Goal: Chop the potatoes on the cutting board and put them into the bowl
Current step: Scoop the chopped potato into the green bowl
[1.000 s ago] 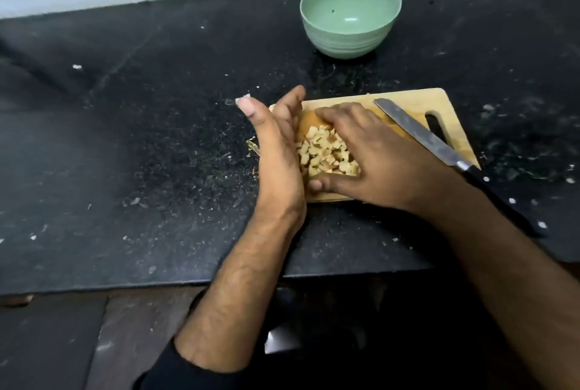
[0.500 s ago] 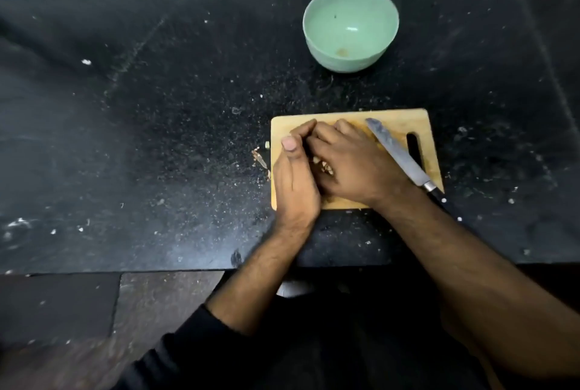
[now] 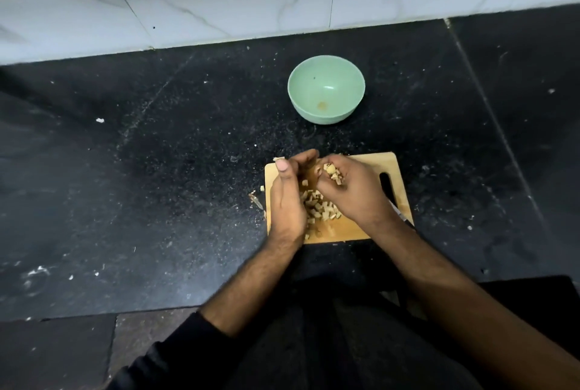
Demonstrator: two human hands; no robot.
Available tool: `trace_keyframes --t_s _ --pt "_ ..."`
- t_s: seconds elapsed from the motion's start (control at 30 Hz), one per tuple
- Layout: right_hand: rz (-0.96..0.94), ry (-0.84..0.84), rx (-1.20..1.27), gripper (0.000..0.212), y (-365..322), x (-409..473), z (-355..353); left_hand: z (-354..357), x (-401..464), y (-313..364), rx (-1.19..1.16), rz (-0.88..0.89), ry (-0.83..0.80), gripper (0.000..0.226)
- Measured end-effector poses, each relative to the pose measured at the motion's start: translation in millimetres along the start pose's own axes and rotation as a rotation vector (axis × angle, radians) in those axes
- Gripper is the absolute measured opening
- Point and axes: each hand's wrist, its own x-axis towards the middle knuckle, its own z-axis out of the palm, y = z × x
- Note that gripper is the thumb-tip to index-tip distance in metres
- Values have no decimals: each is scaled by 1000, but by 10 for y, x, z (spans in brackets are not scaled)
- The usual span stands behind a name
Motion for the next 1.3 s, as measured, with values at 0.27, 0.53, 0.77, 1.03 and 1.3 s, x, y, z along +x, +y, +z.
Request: trace_keyframes --t_s 0.27,0.53,0.77,1.03,1.3 --pt "221 -19 388 12 -154 172 -65 143 275 142 -85 -92 -16 81" --pt "567 -98 1219 21 -530 698 -266 193 779 358 -287 -157 19 84" --pt "594 -168 1355 25 -581 1326 -359 530 1201 514 -510 -232 34 85" --pt "534 133 904 6 -338 1759 -386 547 1582 446 -369 -141 76 78" --pt "337 84 504 27 -134 1861 -370 432 1598 384 -317 -190 69 71"
